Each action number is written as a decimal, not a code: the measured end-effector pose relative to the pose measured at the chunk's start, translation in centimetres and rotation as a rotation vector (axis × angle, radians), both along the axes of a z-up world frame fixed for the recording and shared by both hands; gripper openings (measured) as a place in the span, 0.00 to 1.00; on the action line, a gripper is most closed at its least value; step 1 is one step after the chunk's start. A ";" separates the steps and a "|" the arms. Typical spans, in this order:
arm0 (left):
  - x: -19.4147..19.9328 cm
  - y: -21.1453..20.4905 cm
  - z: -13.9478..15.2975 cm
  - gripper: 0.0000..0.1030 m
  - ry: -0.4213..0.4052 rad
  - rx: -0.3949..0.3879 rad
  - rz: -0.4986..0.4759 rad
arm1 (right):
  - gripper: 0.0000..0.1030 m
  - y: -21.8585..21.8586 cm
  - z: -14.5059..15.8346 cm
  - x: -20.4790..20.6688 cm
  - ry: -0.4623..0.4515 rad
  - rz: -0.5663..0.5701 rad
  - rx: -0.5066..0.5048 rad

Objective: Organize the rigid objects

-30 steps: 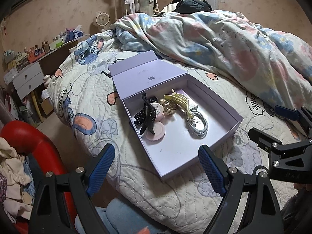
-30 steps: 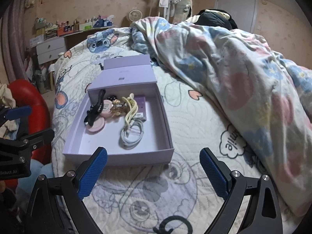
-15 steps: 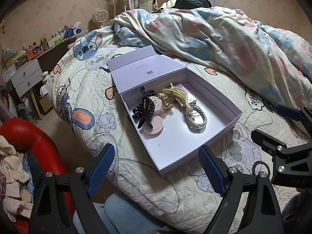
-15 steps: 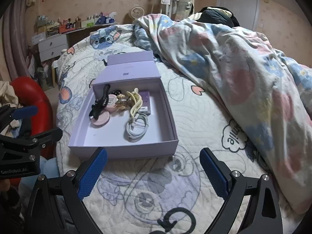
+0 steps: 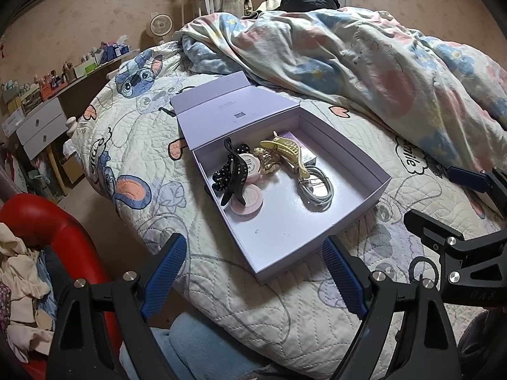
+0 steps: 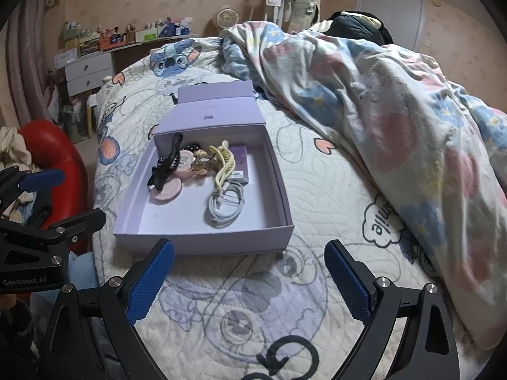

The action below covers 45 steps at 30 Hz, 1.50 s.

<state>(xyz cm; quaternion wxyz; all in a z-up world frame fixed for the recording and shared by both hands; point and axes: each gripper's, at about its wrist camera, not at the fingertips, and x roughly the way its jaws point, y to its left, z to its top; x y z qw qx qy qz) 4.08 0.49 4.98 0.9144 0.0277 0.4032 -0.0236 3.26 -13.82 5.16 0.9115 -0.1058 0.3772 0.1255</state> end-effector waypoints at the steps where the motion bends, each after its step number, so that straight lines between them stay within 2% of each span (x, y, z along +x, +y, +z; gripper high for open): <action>1: 0.0 0.0 0.0 0.86 0.001 -0.001 0.000 | 0.94 0.0 0.0 0.0 0.000 0.002 0.000; 45: -0.9 -0.2 0.9 0.86 -0.008 0.001 -0.016 | 0.94 0.4 1.1 -0.5 -0.018 0.020 -0.006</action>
